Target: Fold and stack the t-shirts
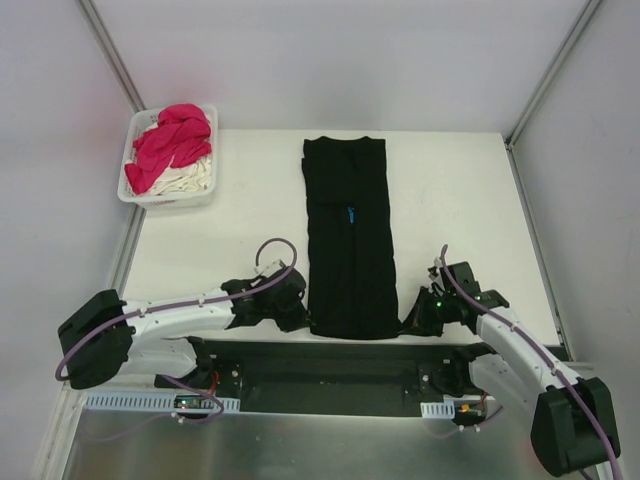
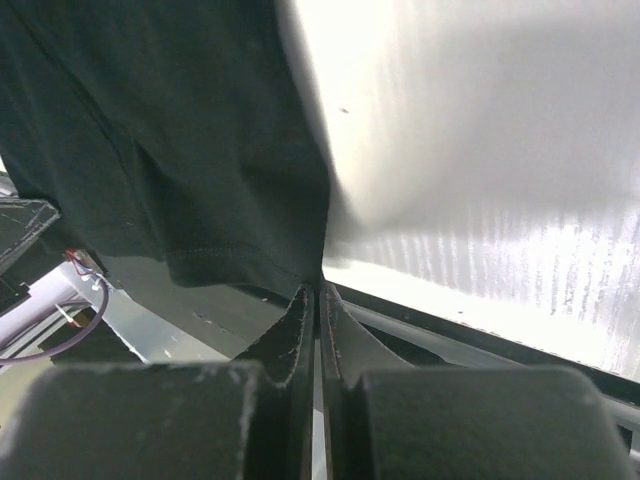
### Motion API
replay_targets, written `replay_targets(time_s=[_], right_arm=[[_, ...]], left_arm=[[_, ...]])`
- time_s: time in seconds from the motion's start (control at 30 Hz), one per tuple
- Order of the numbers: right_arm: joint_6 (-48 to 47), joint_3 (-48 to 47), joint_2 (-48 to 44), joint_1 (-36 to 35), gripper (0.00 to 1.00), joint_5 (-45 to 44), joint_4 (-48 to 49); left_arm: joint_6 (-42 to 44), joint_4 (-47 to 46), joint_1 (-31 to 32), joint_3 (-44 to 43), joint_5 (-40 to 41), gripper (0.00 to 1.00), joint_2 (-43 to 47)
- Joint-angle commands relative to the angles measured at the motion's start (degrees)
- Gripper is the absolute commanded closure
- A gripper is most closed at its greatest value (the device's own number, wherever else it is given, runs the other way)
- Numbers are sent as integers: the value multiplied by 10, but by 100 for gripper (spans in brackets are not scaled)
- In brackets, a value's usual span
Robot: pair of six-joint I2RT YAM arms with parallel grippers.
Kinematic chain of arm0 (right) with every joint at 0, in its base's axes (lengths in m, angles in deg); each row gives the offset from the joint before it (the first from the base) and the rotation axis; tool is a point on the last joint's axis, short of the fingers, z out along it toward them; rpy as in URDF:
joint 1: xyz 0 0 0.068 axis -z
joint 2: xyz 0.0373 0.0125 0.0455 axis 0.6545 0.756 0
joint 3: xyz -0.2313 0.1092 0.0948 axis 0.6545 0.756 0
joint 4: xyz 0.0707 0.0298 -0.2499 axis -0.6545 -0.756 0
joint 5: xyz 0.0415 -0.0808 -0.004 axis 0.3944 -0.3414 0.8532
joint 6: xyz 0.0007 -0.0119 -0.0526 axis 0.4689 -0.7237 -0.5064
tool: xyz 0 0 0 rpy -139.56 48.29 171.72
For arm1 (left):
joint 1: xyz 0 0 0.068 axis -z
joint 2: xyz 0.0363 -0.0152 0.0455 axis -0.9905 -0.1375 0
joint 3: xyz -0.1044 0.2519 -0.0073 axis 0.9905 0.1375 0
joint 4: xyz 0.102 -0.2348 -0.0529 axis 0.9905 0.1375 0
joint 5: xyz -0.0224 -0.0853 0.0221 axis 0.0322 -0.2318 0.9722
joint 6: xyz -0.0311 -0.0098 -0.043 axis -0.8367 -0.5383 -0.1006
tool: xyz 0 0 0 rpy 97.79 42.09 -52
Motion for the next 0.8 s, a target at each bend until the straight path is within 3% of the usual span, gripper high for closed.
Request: replay_targets(time_s=[0.0, 0.23, 0.43, 0.77], right_arm=[[9, -57, -7, -3, 99, -1, -11], [-6, -173, 72, -3, 99, -12, 0], [-54, -321, 205, 5, 99, -19, 4], [-113, -549, 432, 27, 99, -7, 1]], left_arm=[[50, 53, -21, -32, 17, 100, 32], [180, 59, -117, -115, -11, 100, 17], [290, 59, -204, -233, -71, 100, -55], [363, 57, -286, -393, -121, 100, -224]])
